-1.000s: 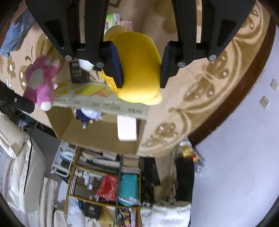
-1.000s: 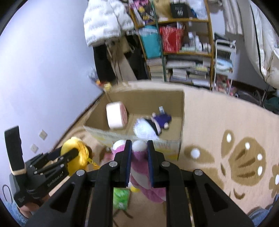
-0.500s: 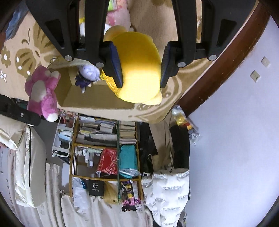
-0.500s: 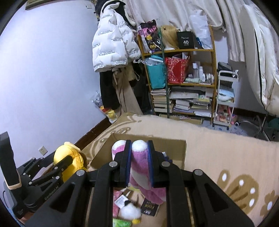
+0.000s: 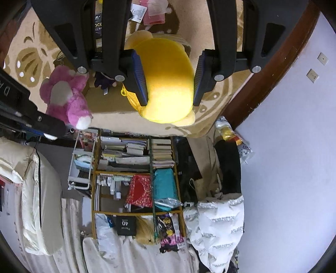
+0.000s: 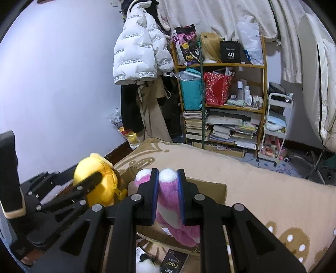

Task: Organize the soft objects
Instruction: 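Lift the yellow plush and pink bunny with both grippers over the box, then open both grippers to drop the yellow plush and pink bunny into the box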

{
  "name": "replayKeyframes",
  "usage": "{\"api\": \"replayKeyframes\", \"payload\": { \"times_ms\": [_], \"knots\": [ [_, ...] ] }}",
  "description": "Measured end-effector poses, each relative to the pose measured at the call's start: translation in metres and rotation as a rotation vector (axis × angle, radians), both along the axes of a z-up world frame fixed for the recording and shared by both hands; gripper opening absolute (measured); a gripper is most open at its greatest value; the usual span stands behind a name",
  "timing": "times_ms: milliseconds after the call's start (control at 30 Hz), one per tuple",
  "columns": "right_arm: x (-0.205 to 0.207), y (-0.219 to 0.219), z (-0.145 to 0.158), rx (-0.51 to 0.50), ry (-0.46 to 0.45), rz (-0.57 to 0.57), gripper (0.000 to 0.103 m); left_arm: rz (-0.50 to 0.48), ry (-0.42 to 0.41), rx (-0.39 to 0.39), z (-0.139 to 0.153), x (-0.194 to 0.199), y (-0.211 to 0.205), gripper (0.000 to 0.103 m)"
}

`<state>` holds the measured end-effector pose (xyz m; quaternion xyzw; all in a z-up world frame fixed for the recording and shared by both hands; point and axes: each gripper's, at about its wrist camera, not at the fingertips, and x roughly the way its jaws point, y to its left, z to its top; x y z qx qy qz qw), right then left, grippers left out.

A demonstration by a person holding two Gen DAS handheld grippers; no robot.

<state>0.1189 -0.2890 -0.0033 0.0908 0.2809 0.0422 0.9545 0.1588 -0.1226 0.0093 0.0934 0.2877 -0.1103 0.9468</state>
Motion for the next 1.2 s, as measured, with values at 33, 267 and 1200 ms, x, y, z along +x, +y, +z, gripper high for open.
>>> {"api": "replayKeyframes", "payload": {
  "times_ms": [33, 267, 1200],
  "knots": [
    [0.002, -0.001, -0.003, 0.009, 0.004, -0.002, 0.018, 0.001, 0.004, 0.005, -0.004, 0.001, 0.0, 0.04],
    [0.018, -0.017, -0.033, 0.072, 0.081, -0.022, 0.018, 0.009, 0.082, 0.003, -0.037, 0.01, 0.001, 0.041],
    [-0.016, -0.02, -0.029, 0.147, 0.143, -0.048, 0.103, 0.096, 0.136, 0.02, -0.025, -0.014, 0.037, 0.096]
  ]
}}
